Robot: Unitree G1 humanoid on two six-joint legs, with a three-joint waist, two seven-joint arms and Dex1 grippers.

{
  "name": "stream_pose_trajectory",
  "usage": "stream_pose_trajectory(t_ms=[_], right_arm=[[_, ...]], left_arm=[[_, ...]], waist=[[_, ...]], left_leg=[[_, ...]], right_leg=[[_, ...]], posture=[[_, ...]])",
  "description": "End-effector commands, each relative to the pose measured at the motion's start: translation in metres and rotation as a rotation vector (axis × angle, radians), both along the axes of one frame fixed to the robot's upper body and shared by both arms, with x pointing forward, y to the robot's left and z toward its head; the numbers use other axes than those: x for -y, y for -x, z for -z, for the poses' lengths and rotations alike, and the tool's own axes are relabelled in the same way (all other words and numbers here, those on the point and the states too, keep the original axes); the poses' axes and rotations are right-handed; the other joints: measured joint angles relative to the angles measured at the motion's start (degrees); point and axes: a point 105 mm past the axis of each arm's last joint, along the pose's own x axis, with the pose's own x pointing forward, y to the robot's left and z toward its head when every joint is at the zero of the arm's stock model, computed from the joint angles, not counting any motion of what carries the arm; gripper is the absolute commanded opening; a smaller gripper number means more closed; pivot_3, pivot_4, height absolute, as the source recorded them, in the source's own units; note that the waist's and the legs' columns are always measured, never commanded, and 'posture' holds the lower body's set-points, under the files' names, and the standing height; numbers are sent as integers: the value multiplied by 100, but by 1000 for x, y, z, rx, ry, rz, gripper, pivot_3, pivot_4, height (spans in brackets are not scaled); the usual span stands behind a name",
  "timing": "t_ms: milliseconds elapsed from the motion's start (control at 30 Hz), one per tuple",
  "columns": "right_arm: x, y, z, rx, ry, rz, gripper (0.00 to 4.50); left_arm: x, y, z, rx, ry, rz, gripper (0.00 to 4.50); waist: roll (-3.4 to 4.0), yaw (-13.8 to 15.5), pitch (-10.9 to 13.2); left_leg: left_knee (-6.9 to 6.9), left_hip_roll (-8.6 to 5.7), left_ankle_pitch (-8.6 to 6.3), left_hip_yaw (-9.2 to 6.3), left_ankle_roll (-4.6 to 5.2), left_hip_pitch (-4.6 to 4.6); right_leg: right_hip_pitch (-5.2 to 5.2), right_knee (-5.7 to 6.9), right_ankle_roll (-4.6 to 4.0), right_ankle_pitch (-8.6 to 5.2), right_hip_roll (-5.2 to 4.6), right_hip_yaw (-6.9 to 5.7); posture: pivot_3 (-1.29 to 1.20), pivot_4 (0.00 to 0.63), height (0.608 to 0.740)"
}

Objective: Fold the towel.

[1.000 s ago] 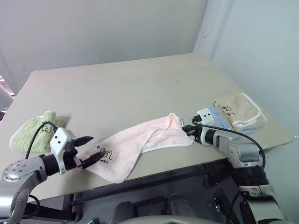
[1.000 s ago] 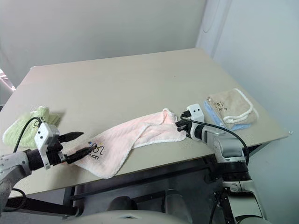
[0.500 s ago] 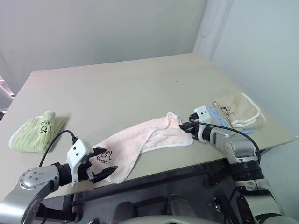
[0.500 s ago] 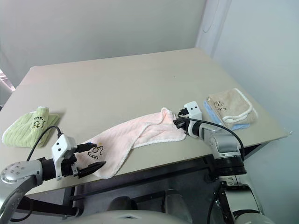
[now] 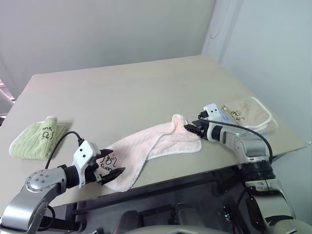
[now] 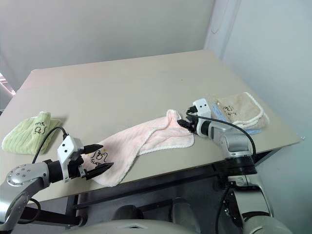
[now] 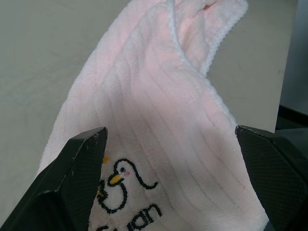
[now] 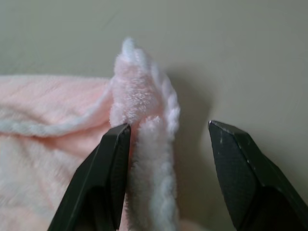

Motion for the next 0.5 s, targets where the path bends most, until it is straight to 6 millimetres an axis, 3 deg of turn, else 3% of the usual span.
stream_pose_trajectory(t_ms=[33, 500], right_arm=[[-5, -16, -5, 44, 10, 10, 2681], [-20, -41, 17, 20, 63, -16, 2681]], left_arm=[[5, -2, -16, 51, -8, 13, 4500], [14, -12, -38, 68, -15, -9, 4500]], waist=[[0, -1, 0], [1, -130, 0]], left_leg=[[0, -1, 0, 0, 0, 0], [0, -4, 1, -1, 0, 6]], right_leg=[[0, 0, -1, 1, 2, 0], [9, 3, -10, 9, 8, 6]], posture=[[0, 0, 740], [0, 0, 740]])
